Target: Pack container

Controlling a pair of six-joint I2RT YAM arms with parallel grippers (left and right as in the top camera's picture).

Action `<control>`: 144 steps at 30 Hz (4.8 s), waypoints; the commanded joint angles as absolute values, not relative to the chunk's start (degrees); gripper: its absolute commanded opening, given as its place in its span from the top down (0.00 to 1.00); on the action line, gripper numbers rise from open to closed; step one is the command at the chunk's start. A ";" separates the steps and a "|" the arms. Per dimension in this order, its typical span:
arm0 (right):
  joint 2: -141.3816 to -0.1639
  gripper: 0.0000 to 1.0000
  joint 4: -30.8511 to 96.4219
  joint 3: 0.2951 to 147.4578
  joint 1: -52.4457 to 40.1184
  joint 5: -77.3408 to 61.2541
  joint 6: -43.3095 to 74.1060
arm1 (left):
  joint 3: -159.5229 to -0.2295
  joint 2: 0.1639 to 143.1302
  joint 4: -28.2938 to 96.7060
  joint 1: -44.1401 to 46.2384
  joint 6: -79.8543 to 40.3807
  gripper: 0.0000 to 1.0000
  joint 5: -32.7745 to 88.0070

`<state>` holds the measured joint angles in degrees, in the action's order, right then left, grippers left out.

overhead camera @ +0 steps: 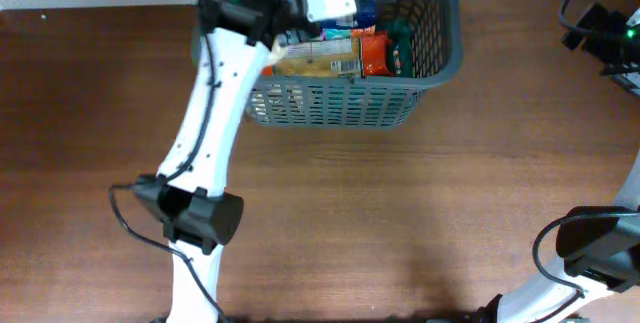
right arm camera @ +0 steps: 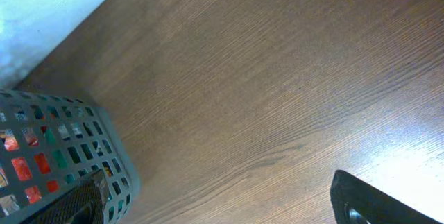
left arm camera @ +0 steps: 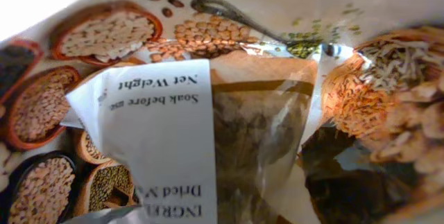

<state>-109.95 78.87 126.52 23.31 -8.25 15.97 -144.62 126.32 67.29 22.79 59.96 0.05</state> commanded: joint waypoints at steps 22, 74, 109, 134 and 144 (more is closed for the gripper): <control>-110.21 0.01 78.74 126.58 23.22 -8.40 15.42 | -157.21 109.51 74.70 17.21 8.23 0.01 -24.10; -91.88 0.01 78.72 126.58 3.95 -8.38 15.42 | -151.79 124.77 87.26 -18.55 -1.08 0.01 -4.73; -9.02 0.01 25.71 31.20 3.95 2.22 16.23 | -151.79 124.77 87.26 -18.55 -1.10 0.01 -4.73; -0.19 0.01 25.80 7.40 4.89 4.14 22.79 | -151.79 124.77 87.26 -18.55 -1.10 0.01 -4.71; -0.19 0.01 25.82 7.40 4.89 4.14 22.79 | -151.79 124.77 87.26 -18.55 -1.10 0.01 -4.73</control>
<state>-0.91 26.06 7.90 4.62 3.05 23.33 -151.74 124.31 87.24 -18.46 -0.34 -4.86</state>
